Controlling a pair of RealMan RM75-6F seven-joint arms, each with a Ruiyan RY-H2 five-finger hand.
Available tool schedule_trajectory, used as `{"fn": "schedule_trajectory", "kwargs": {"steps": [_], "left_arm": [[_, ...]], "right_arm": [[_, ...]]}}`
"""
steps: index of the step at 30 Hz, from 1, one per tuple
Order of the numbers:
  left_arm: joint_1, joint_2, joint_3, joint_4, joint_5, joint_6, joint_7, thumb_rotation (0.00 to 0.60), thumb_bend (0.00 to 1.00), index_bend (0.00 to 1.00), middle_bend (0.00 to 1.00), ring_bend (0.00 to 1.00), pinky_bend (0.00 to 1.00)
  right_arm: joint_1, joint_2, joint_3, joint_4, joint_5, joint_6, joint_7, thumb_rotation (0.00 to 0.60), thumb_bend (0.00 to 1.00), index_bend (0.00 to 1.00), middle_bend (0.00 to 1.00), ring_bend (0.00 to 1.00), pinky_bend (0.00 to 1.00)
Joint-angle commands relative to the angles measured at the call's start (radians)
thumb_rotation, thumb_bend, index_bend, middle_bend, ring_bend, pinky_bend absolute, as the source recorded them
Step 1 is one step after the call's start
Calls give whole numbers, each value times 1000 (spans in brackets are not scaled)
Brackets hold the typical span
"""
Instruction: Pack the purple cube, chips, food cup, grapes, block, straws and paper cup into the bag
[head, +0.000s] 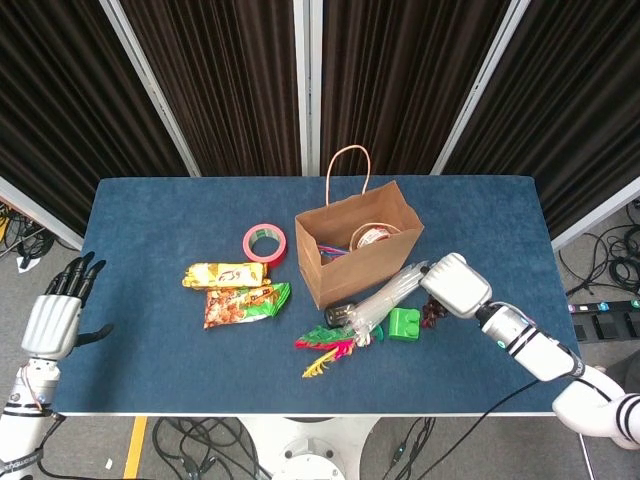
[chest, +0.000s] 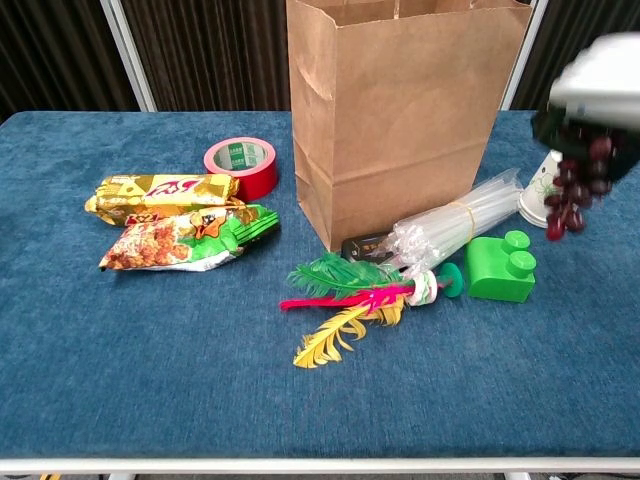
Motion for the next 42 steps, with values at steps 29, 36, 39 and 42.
{"fn": "schedule_trajectory", "kwargs": {"steps": [29, 36, 39, 42], "left_arm": [[0, 1, 4, 51, -13, -21, -72, 600, 85, 113, 87, 35, 195], [4, -8, 14, 67, -8, -23, -83, 600, 84, 114, 87, 35, 196], [6, -9, 17, 71, -5, -21, -82, 600, 84, 114, 87, 34, 196], [9, -8, 18, 71, -6, -20, -81, 600, 85, 113, 88, 35, 196]], "right_arm": [[375, 105, 433, -278, 721, -90, -436, 600, 101, 921, 752, 815, 851], [383, 8, 350, -202, 758, -96, -481, 600, 92, 920, 752, 815, 851], [386, -49, 323, -152, 769, -104, -476, 600, 73, 915, 751, 815, 851], [390, -89, 306, -114, 760, -112, -466, 600, 47, 894, 752, 815, 851]]}}
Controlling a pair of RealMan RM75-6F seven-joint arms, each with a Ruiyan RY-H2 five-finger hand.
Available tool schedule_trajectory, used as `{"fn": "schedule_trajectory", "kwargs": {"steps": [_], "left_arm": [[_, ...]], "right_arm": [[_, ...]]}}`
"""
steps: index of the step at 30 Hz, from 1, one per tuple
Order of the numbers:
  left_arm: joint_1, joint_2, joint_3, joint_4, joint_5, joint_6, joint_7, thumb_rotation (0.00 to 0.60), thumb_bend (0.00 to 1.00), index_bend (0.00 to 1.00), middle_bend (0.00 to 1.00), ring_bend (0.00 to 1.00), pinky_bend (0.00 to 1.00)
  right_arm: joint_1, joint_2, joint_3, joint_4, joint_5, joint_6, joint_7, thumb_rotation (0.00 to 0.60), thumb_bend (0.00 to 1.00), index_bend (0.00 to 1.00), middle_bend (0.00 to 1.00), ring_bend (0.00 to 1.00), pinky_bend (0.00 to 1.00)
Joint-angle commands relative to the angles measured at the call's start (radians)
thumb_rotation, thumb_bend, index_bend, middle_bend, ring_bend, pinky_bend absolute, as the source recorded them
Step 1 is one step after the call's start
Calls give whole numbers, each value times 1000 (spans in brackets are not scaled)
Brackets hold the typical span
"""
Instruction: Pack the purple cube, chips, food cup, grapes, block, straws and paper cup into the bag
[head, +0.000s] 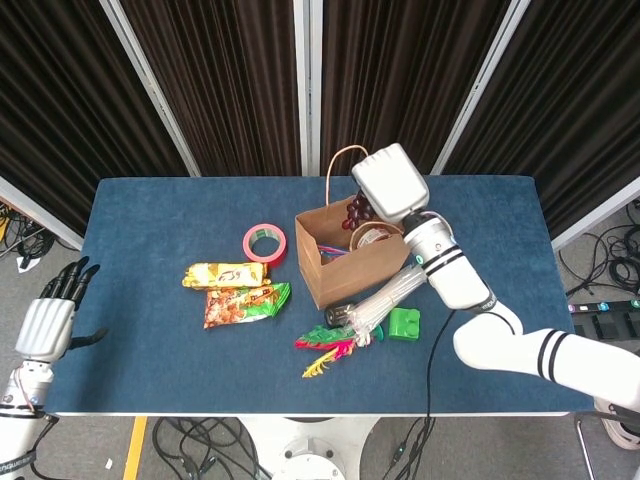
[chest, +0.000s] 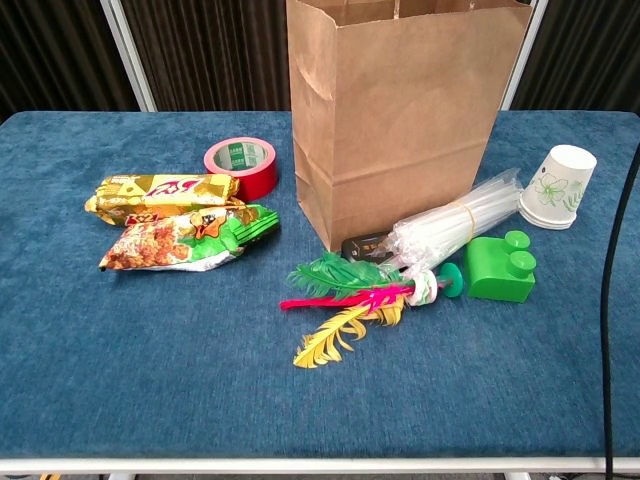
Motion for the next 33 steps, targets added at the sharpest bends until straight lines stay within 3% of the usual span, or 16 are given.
{"fn": "schedule_trajectory", "kwargs": {"steps": [1, 4, 11, 13, 21, 26, 30, 33], "left_arm": [[0, 1, 0, 0, -2, -1, 0, 600, 84, 113, 88, 35, 196], [1, -1, 2, 1, -1, -4, -1, 600, 84, 114, 87, 35, 195], [-2, -8, 4, 9, 4, -4, -6, 600, 85, 114, 87, 35, 196], [-2, -7, 2, 8, 3, -4, -9, 600, 84, 114, 87, 35, 196], [-3, -2, -2, -1, 4, 1, -8, 600, 84, 114, 88, 35, 195], [-2, 0, -2, -6, 6, 6, -8, 600, 84, 114, 87, 35, 196], [-7, 4, -3, -16, 10, 4, -1, 600, 84, 114, 87, 35, 195], [-7, 5, -3, -25, 13, 9, 8, 600, 84, 114, 87, 35, 195]], "right_arm": [[6, -43, -25, 42, -6, -15, 15, 600, 35, 884, 751, 815, 851], [9, -49, -31, 45, 5, -51, 39, 600, 1, 803, 713, 810, 850], [28, -11, -34, 7, 76, -94, 20, 600, 0, 388, 404, 791, 850], [33, 3, -32, -13, 92, -92, 13, 600, 0, 313, 351, 788, 851], [24, 36, -25, -73, 70, -39, 26, 600, 0, 264, 311, 789, 851], [-25, 111, 21, -163, -27, 90, 69, 600, 0, 262, 322, 789, 851], [-87, 178, 89, -218, -84, 221, 146, 600, 0, 262, 324, 791, 851], [-131, 227, 103, -248, -92, 250, 185, 600, 0, 260, 325, 790, 851]]}}
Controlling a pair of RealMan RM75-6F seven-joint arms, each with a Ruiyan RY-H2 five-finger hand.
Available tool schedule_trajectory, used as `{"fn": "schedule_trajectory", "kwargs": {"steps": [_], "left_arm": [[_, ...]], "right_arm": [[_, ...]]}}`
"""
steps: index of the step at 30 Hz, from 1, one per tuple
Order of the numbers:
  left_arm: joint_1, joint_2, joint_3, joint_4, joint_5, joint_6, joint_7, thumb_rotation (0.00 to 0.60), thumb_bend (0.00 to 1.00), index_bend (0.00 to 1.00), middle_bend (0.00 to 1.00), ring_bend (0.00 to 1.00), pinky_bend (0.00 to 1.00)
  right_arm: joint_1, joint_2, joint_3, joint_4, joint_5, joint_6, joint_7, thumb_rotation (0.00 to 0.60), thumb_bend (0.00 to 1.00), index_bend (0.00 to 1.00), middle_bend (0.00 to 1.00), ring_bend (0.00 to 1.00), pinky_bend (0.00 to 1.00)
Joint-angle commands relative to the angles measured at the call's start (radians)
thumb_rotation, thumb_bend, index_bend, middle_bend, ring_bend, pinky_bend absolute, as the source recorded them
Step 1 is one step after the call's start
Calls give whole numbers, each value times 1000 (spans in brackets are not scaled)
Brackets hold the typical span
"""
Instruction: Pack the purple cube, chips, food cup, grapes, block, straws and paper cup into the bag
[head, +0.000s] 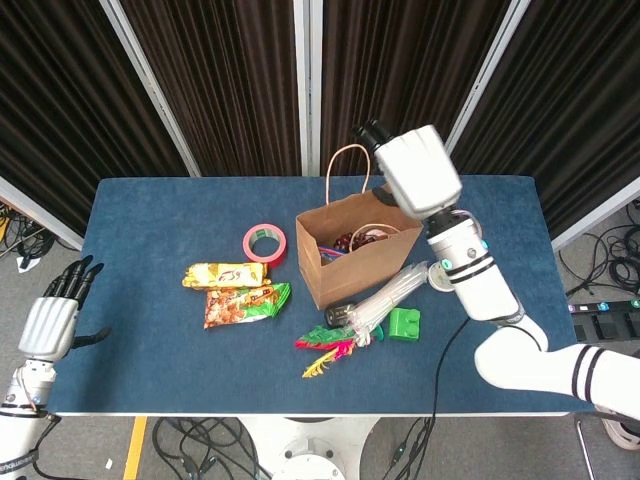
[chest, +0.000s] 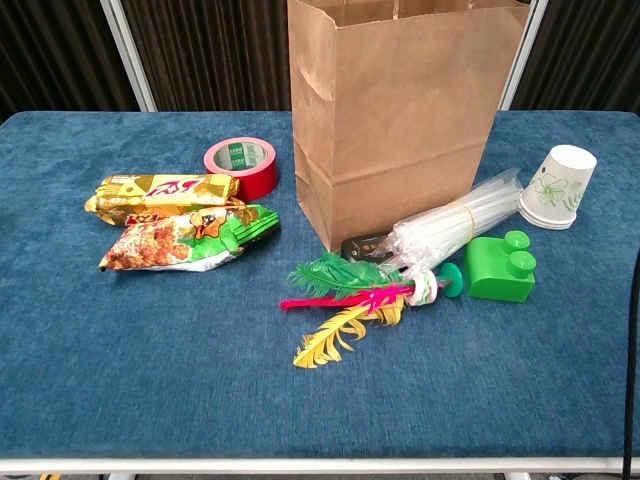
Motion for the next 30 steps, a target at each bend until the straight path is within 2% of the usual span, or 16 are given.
{"fn": "schedule_trajectory", "kwargs": {"steps": [1, 7, 12, 16, 19, 25, 30], "left_arm": [[0, 0, 0, -8, 2, 2, 7, 600, 85, 114, 87, 35, 196], [-3, -1, 5, -16, 5, -3, 21, 600, 84, 114, 87, 35, 196], [0, -1, 5, -20, 7, 4, 23, 600, 84, 114, 87, 35, 196], [5, 0, 7, -20, 6, 8, 20, 600, 84, 114, 87, 35, 196], [7, 1, 8, -19, 7, 10, 17, 600, 84, 114, 87, 35, 196], [8, -2, 13, -19, 17, 17, 14, 600, 84, 114, 88, 35, 195], [12, -2, 16, -19, 20, 23, 11, 600, 84, 114, 88, 35, 196]], "right_arm": [[-82, 90, 23, -64, -37, 46, 61, 600, 0, 261, 325, 790, 851], [-199, 193, -86, -122, -103, 7, 65, 600, 0, 278, 325, 789, 851], [-287, 201, -198, -136, -198, -29, 89, 600, 0, 294, 327, 789, 851], [-354, 142, -292, -123, -264, -37, 72, 600, 0, 295, 329, 790, 851], [-395, 71, -336, -102, -285, -29, 68, 600, 0, 307, 351, 790, 851], [-457, -93, -392, -38, -243, -38, 45, 600, 0, 335, 378, 789, 851], [-464, -190, -406, 31, -164, -67, -43, 600, 0, 337, 387, 789, 852]]}}
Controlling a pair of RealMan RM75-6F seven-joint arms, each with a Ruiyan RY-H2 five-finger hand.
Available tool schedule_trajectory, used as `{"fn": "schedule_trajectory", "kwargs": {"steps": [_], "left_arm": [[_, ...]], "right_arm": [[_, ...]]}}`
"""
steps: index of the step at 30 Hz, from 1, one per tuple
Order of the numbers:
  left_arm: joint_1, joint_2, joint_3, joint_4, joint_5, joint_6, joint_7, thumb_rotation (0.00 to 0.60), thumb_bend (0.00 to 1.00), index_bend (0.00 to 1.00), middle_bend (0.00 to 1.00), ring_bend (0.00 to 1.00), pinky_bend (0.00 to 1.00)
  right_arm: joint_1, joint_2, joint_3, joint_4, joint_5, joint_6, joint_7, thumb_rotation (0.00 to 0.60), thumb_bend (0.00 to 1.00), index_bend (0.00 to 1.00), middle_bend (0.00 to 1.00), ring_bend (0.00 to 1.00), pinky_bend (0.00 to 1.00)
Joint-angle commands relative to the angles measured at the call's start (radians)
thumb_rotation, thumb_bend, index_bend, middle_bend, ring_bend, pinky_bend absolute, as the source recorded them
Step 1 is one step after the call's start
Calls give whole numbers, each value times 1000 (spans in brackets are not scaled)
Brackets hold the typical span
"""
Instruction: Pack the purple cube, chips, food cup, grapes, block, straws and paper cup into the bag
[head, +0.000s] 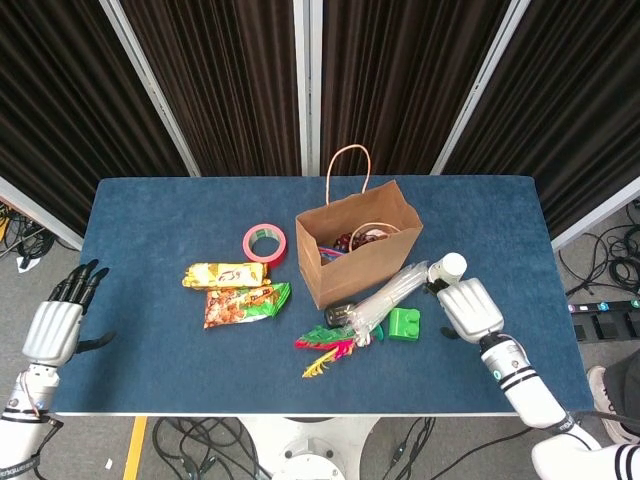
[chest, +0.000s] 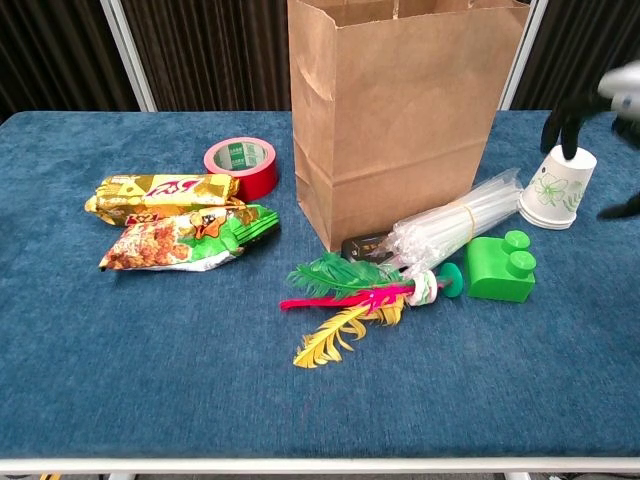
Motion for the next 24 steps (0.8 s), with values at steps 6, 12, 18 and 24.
{"fn": "schedule_trajectory", "kwargs": {"steps": [6, 12, 18, 24], "left_arm": [[5, 0, -2, 7, -5, 3, -10, 600, 85, 114, 87, 35, 196], [3, -4, -1, 16, -2, 2, -15, 600, 85, 114, 87, 35, 196], [4, -4, -4, 21, -3, 6, -21, 600, 84, 114, 88, 35, 196], [6, -3, -3, 27, -4, 7, -28, 600, 84, 114, 88, 35, 196]], "right_arm": [[-11, -109, -17, 58, 152, -41, -146, 600, 0, 342, 383, 789, 853], [-7, -145, -8, 64, 123, -38, -145, 600, 0, 340, 350, 786, 853], [-4, -175, 2, 81, 103, -36, -140, 600, 0, 322, 293, 781, 853], [3, -204, 8, 112, 108, -52, -140, 600, 0, 316, 272, 779, 853]]}}
